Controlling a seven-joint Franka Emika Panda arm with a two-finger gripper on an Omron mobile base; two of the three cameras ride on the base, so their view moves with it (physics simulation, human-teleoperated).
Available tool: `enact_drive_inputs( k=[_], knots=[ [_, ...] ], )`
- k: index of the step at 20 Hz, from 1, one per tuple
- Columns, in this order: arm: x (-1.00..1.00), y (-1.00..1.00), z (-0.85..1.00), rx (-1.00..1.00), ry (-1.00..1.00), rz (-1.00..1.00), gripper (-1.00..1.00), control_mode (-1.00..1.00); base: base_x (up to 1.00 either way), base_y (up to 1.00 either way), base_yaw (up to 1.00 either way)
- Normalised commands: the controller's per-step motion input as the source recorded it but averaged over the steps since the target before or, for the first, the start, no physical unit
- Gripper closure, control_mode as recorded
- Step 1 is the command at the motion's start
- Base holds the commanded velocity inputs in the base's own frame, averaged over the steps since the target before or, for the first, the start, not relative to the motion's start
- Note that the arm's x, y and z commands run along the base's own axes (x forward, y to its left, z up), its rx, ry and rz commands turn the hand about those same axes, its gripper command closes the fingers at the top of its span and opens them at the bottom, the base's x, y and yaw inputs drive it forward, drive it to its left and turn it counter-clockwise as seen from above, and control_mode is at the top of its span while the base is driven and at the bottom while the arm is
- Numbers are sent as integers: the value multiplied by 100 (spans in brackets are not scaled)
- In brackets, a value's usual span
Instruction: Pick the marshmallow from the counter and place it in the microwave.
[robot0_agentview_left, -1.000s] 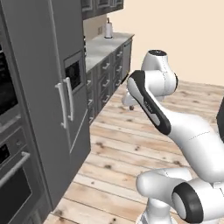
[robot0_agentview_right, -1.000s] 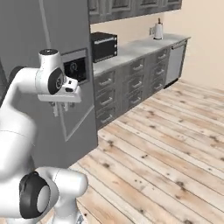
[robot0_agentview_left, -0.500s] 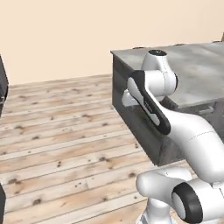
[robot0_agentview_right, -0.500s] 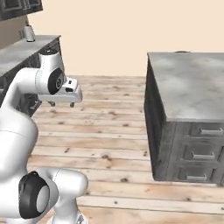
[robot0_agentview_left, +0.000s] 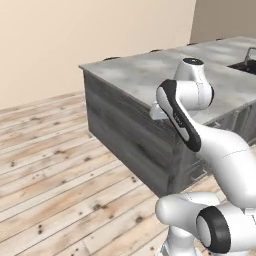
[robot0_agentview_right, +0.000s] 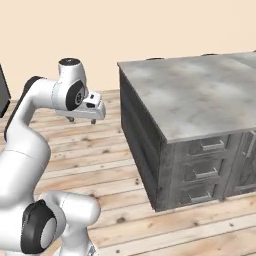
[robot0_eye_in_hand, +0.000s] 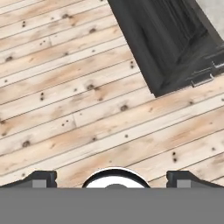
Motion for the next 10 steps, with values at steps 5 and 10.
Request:
enact_drive_inputs(
  k=[5, 10],
  knots=[
    [0, 0, 0, 0, 0, 0, -100, 100, 100, 85, 5],
    [0, 0, 0, 0, 0, 0, -100, 100, 100, 54, 29]
  ],
)
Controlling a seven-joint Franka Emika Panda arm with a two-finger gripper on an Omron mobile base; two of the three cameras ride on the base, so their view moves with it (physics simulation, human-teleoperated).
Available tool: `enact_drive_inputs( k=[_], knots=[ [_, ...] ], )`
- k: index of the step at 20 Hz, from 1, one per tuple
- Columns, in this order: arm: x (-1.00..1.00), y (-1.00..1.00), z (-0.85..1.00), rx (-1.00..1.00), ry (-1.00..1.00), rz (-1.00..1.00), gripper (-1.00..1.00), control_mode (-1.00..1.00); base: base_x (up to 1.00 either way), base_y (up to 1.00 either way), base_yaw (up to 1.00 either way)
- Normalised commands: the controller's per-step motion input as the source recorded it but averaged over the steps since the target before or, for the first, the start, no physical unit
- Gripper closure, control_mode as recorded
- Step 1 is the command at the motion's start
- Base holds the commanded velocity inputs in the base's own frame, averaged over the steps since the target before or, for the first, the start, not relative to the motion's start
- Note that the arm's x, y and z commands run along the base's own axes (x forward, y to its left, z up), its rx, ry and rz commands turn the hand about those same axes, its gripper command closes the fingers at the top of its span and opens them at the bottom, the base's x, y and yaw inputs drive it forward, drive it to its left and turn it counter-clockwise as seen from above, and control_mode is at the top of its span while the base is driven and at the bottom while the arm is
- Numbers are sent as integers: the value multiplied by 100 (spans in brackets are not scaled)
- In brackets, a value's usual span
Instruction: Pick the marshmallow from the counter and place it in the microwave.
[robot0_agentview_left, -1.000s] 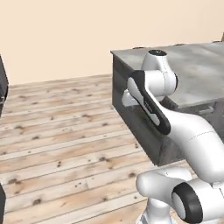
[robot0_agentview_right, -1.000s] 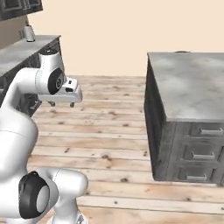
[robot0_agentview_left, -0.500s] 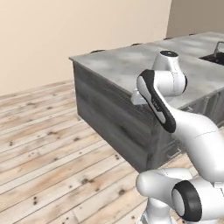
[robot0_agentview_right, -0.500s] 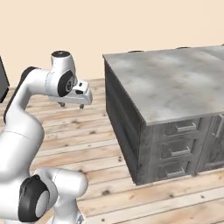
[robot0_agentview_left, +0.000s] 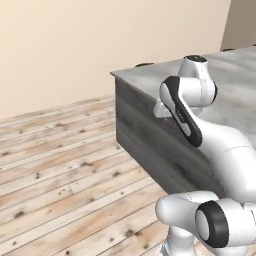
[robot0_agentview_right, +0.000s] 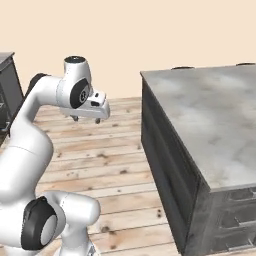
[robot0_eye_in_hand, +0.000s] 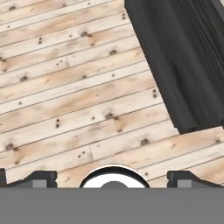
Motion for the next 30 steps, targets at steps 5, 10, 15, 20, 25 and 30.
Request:
enact_drive_inputs(
  k=[5, 10, 15, 20, 25, 30],
  knots=[
    [0, 0, 0, 0, 0, 0, -100, 100, 100, 40, 32],
    [0, 0, 0, 0, 0, 0, -100, 100, 100, 20, 48],
    [0, 0, 0, 0, 0, 0, -100, 100, 35, 0, 96],
    [0, 0, 0, 0, 0, 0, -100, 100, 16, 0, 100],
    [0, 0, 0, 0, 0, 0, -100, 100, 28, 0, 99],
    [0, 0, 0, 0, 0, 0, -100, 100, 72, -3, 87]
  ],
)
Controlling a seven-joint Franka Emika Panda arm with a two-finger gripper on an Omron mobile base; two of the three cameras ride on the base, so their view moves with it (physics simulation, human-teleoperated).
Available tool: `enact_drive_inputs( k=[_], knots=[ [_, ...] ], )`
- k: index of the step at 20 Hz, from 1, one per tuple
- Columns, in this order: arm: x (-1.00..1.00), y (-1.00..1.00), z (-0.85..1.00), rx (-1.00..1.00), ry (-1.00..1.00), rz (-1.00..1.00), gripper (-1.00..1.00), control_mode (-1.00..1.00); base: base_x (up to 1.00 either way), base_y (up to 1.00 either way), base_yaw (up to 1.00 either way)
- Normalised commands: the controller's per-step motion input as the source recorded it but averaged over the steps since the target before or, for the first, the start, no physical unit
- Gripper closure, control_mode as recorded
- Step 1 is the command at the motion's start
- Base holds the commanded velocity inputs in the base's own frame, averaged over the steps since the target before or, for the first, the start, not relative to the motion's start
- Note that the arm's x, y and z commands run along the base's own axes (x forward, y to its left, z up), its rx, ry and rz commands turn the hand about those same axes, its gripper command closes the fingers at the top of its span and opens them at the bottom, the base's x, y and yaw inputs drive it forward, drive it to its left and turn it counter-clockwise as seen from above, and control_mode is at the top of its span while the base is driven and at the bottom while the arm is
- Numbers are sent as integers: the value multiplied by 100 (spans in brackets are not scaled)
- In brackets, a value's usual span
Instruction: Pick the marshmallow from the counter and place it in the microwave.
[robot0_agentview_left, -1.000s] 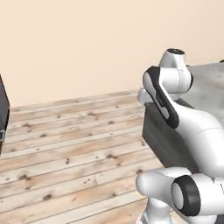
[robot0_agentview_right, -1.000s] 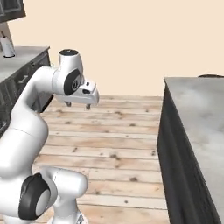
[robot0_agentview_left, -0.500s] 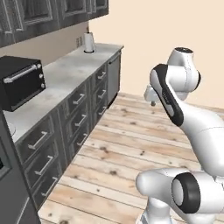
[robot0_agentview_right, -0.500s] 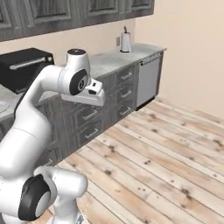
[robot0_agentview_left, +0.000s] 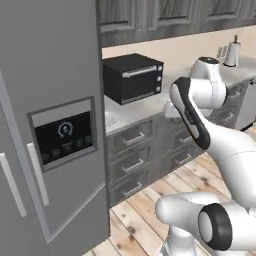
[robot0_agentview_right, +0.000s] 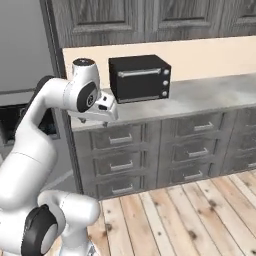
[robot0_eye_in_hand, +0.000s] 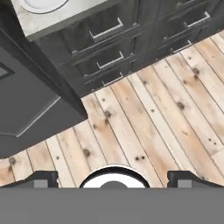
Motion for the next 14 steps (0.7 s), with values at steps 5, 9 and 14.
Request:
enact_drive_inputs(
  k=[5, 9, 14],
  knots=[
    [0, 0, 0, 0, 0, 0, -100, 100, 99, -15, 74],
    [0, 0, 0, 0, 0, 0, -100, 100, 96, -59, 53],
    [0, 0, 0, 0, 0, 0, -100, 100, 45, -100, 22]
  ],
)
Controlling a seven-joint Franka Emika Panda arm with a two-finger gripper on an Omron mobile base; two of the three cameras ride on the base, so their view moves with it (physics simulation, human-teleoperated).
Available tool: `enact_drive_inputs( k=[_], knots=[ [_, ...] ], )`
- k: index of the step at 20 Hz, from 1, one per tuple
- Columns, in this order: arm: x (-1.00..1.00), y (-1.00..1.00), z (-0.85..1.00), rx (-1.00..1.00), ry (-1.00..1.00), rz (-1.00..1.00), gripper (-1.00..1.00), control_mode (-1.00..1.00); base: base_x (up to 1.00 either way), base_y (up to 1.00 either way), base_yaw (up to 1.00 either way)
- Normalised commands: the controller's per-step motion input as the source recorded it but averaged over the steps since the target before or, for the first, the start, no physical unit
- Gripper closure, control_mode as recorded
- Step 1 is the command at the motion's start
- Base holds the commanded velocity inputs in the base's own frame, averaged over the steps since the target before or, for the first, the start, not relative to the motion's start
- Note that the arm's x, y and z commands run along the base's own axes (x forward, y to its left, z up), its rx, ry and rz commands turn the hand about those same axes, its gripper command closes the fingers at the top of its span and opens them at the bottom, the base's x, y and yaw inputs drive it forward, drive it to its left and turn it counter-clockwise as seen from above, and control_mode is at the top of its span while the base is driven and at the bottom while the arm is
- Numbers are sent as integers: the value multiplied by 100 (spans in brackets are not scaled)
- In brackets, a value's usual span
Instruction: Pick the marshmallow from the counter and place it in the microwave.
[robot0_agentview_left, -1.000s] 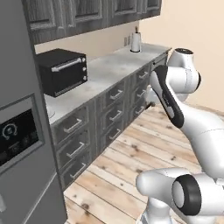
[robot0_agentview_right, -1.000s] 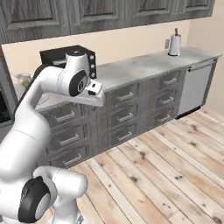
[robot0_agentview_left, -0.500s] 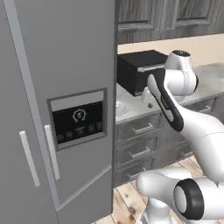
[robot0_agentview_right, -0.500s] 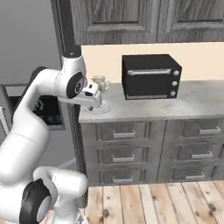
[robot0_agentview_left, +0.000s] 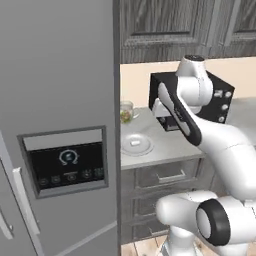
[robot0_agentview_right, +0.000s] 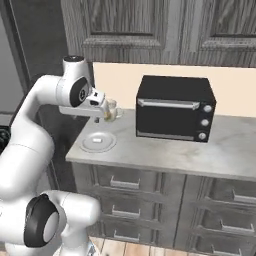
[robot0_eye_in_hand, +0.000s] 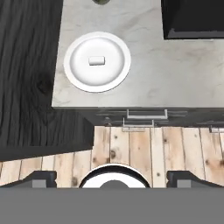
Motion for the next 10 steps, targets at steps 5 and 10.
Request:
enact_drive_inputs(
  k=[5, 10],
  knots=[
    [0, 0, 0, 0, 0, 0, -100, 100, 34, -63, 10],
    [0, 0, 0, 0, 0, 0, -100, 100, 22, 0, 38]
  ],
)
